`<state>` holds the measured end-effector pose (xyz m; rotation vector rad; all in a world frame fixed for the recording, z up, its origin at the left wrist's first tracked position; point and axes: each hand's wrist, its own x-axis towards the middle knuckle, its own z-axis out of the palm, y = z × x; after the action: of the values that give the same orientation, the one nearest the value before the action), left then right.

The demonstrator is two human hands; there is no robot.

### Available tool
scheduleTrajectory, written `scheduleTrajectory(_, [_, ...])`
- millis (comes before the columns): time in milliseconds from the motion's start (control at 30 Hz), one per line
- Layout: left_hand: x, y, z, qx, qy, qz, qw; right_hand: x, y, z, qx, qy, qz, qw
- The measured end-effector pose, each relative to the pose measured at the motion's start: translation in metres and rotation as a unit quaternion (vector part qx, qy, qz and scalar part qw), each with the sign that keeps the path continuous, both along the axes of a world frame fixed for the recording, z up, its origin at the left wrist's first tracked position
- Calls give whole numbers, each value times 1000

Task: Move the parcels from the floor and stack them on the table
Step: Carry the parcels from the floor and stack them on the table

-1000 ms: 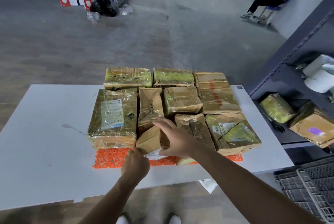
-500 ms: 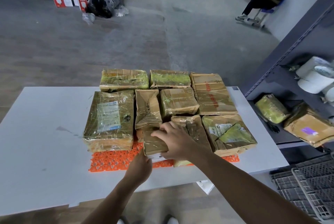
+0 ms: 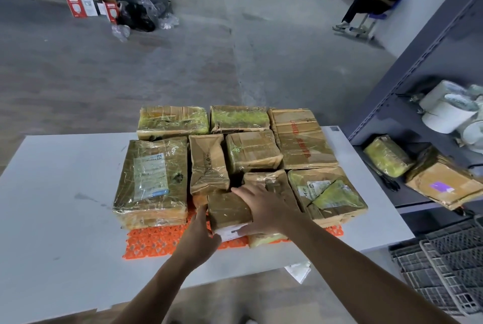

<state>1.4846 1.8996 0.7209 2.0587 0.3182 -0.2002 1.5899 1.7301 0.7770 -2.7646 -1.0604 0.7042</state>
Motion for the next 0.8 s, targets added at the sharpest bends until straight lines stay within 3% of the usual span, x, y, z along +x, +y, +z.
scheduleTrajectory(100, [5, 10, 28, 111, 17, -31, 993, -3, 6, -7, -9, -28, 10, 1000])
scheduleTrajectory(167, [16, 19, 46, 240, -57, -15, 969, -3, 6, -5, 0, -21, 19, 1000])
scheduleTrajectory(267, [45, 26, 58, 334, -151, -76, 927, -1, 6, 1, 5, 10, 27, 1000])
scheduleTrajectory(433, [92, 22, 56, 449, -80, -288, 842, 5, 12, 13, 8, 15, 107, 994])
scheduleTrajectory(533, [99, 25, 52, 498, -66, -340, 795, 15, 14, 17, 0, -6, 154, 988])
scheduleTrajectory(800, [100, 37, 51, 463, -67, -328, 821, 32, 19, 27, -30, -36, 225, 973])
